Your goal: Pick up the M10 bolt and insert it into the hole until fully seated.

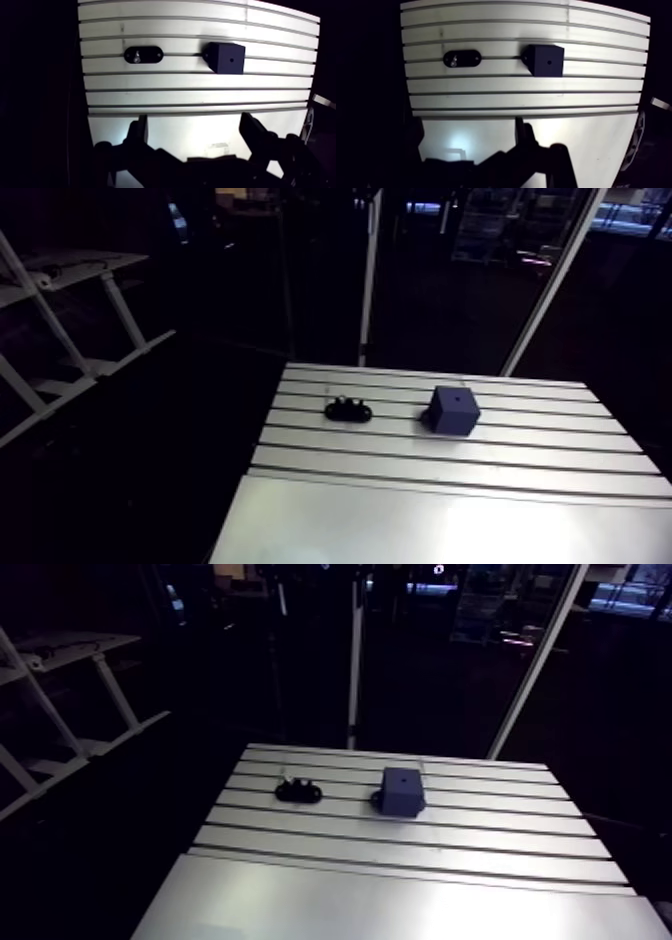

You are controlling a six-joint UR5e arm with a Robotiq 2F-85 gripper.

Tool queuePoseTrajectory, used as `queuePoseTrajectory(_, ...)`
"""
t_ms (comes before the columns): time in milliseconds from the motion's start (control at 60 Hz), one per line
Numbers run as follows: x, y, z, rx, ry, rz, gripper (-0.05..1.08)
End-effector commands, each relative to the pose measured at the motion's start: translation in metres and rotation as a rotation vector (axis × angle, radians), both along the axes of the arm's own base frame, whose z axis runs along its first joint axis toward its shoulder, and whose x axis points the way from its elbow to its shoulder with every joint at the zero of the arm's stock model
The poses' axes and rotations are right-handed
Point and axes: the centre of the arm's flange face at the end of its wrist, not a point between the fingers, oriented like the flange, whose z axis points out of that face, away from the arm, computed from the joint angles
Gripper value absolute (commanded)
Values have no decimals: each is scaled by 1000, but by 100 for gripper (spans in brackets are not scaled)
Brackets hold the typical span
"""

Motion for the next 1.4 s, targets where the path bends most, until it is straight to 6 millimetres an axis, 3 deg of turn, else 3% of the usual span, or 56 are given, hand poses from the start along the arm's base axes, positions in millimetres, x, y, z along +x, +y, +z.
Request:
queuePoseTrajectory(17, 0, -1, -2, -1, -4, 2, 1)
queuePoseTrajectory(633, 1, -6, -14, -6, 13, 2, 1)
queuePoseTrajectory(967, 1, -12, -64, -25, 29, 4, 1)
queuePoseTrajectory(1400, -3, -26, -153, -51, -10, 23, 1)
